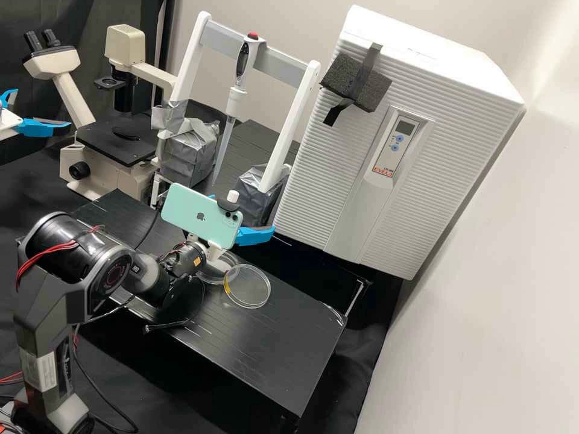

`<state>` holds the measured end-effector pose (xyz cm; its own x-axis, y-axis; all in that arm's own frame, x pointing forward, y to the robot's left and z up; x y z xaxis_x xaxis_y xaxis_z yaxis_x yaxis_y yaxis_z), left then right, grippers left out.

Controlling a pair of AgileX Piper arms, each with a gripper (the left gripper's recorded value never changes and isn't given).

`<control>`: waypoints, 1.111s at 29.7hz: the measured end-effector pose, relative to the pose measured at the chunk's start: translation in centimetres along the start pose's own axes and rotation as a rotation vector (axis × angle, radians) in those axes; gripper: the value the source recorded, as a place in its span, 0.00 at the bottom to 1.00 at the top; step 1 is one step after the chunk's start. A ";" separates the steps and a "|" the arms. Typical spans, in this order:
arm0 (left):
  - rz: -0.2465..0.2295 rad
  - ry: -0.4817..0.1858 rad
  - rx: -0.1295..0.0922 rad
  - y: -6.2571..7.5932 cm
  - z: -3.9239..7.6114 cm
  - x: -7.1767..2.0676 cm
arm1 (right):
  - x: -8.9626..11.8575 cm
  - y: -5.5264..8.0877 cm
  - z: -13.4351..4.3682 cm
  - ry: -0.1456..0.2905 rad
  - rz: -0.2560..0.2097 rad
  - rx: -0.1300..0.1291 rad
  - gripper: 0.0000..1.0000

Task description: Open the bottle

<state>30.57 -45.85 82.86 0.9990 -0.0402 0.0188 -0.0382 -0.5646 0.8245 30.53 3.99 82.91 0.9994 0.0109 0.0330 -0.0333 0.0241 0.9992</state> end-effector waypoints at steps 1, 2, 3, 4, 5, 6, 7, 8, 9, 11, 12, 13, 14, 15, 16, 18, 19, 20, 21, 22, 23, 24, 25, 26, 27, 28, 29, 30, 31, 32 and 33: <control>0.000 0.000 0.000 0.0 0.0 0.00 | 0.0 0.0 0.0 0.000 0.000 0.000 1.00; 0.000 0.000 0.000 0.0 0.0 0.00 | 0.0 0.0 0.0 0.000 0.000 0.000 1.00; 0.000 0.000 0.000 0.0 0.0 0.00 | 0.0 0.0 0.0 0.000 0.000 0.000 1.00; 0.000 0.000 0.000 0.0 0.0 0.00 | 0.0 0.0 0.0 0.000 0.000 0.000 1.00; 0.000 -0.001 0.001 0.0 0.0 0.00 | 0.0 0.0 0.0 0.000 0.000 0.000 1.00; 0.000 -0.001 0.001 0.0 0.0 0.00 | 0.0 0.0 0.0 0.000 0.000 0.000 1.00; 0.000 -0.001 0.001 0.0 0.0 0.00 | 0.0 0.0 0.0 0.000 0.000 0.000 1.00; 0.000 -0.001 0.001 0.0 0.0 0.00 | 0.0 0.0 0.0 0.000 0.000 0.000 1.00; -0.001 -0.006 0.004 0.0 0.1 0.00 | 0.0 0.0 0.0 0.000 0.000 0.000 1.00; 0.002 -0.024 0.001 0.0 0.0 -0.13 | 0.0 0.0 0.0 0.000 0.000 0.000 1.00; 0.003 -0.032 -0.010 -0.1 -0.1 -0.25 | 0.0 0.0 0.0 0.000 0.000 0.000 1.00; 0.006 -0.047 -0.024 -0.2 -0.1 -0.45 | 0.0 0.0 0.0 0.000 0.000 0.000 1.00; 0.011 -0.066 -0.039 -0.3 -0.2 -0.76 | 0.0 0.0 0.0 0.000 0.000 0.000 1.00; 0.016 -0.090 -0.047 -0.3 -0.2 -1.00 | 0.0 0.0 0.0 0.000 0.000 0.000 1.00; 0.023 -0.114 -0.059 -0.4 -0.2 -1.34 | 0.0 0.0 0.0 0.000 0.000 0.000 1.00; 0.028 -0.149 -0.081 -0.6 -0.1 -1.96 | 0.0 0.0 0.0 0.000 0.000 0.000 1.00; 0.029 -0.176 -0.090 -0.6 0.0 -2.28 | 0.0 0.0 0.0 0.000 0.000 0.000 1.00; 0.029 -0.206 -0.095 -0.6 0.2 -2.65 | 0.0 0.0 0.0 0.000 0.000 0.000 1.00; 0.022 -0.234 -0.096 -0.6 0.4 -2.97 | 0.0 0.0 0.0 0.000 0.000 0.000 1.00; 0.014 -0.254 -0.095 -0.6 0.6 -3.36 | 0.0 0.0 0.0 0.000 0.000 0.000 1.00; 0.003 -0.281 -0.097 -0.7 0.9 -3.78 | 0.0 0.0 0.0 0.000 0.000 0.000 1.00; -0.010 -0.302 -0.104 -0.8 1.1 -4.15 | 0.0 0.0 0.0 0.000 0.000 0.000 1.00; -0.029 -0.335 -0.107 -0.9 1.4 -4.79 | 0.0 0.0 0.0 0.000 0.000 0.000 1.00; -0.041 -0.358 -0.106 -1.0 1.7 -5.33 | 0.0 0.0 0.0 0.000 0.000 0.000 1.00; -0.049 -0.376 -0.103 -1.1 1.9 -5.85 | 0.0 0.0 0.0 0.000 0.000 0.000 1.00; -0.053 -0.392 -0.100 -1.1 2.1 -6.29 | 0.0 0.0 0.0 0.000 0.000 0.000 1.00; -0.064 -0.408 -0.104 -1.2 2.3 -6.74 | 0.0 0.0 0.0 0.000 0.000 0.000 1.00; -0.070 -0.419 -0.105 -1.2 2.4 -7.12 | 0.0 0.0 0.0 0.000 0.000 0.000 1.00; -0.079 -0.428 -0.107 -1.3 2.5 -7.62 | 0.0 0.0 0.0 0.000 0.000 0.000 1.00; -0.081 -0.434 -0.115 -1.4 2.6 -7.90 | 0.0 0.0 0.0 0.000 0.000 0.000 1.00; -0.087 -0.438 -0.126 -1.5 2.6 -8.20 | 0.0 0.0 0.0 0.000 0.000 0.000 1.00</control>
<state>22.37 -46.87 80.00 0.8939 -0.3568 -0.2714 0.0749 -0.4780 0.8752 30.53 3.99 82.91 0.9994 0.0109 0.0330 -0.0333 0.0241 0.9992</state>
